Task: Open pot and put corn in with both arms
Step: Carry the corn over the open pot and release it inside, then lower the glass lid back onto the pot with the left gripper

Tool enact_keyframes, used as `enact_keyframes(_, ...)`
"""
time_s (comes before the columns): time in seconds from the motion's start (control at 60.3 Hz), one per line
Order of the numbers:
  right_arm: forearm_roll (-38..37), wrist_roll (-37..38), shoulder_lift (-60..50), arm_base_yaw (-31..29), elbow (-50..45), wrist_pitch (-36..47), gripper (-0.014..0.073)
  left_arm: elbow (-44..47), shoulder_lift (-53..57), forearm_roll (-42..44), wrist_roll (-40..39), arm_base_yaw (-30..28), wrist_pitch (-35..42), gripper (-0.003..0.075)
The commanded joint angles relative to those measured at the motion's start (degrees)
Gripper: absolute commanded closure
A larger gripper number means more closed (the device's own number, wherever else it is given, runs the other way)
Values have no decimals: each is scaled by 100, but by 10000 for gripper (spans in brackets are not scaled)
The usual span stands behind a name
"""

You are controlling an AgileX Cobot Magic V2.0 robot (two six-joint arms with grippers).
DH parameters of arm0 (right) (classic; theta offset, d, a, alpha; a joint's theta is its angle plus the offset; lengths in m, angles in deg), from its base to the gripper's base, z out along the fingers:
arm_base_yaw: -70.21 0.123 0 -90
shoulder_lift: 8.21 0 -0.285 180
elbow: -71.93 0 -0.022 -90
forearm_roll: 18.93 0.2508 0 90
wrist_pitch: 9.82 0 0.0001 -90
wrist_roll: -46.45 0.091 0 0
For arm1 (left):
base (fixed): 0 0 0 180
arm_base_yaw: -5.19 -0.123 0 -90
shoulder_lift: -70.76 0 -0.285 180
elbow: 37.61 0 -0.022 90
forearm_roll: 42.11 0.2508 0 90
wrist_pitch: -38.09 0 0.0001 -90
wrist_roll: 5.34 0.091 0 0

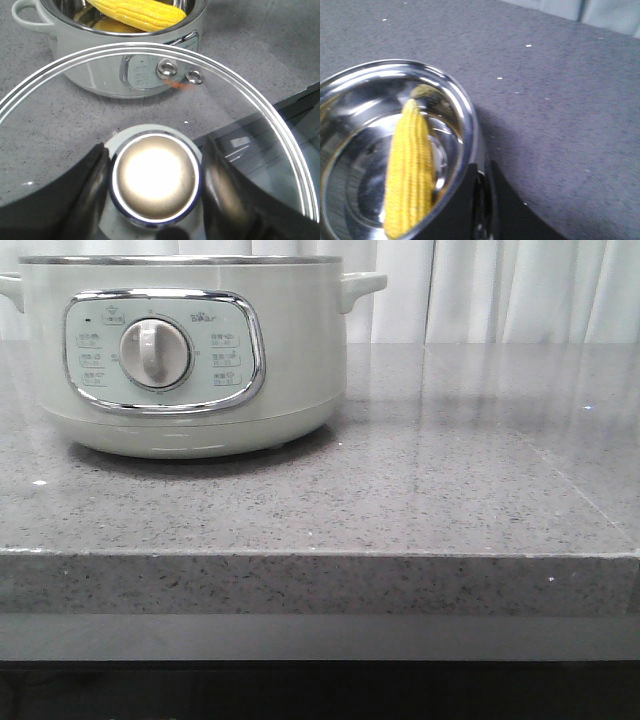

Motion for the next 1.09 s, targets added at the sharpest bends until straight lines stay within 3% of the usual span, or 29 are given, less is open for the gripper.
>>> enact_keyframes(0.0,-309,-59,-849,-215,-556,663,662,-201,-97,-147,-29,22,901,552)
enact_keyframes(0.398,-631,-64,-3963,-329,-4977,3063,662,-743,-1198,-77,245,22,1211,552)
enact_keyframes(0.564,-631,-64,-5185,-329,-6331,3326,662,-1212,-2006,-77,335,22,1477,552)
enact_keyframes(0.845,-631,-64,-7105,-329,-7400,3265,662,-2773,-3651,-77,577,22,1593,552)
enact_keyframes(1.077,-631,-64,-7619,-329,-7576,3162,662,-4194,-5082,-77,577,22,1596,552)
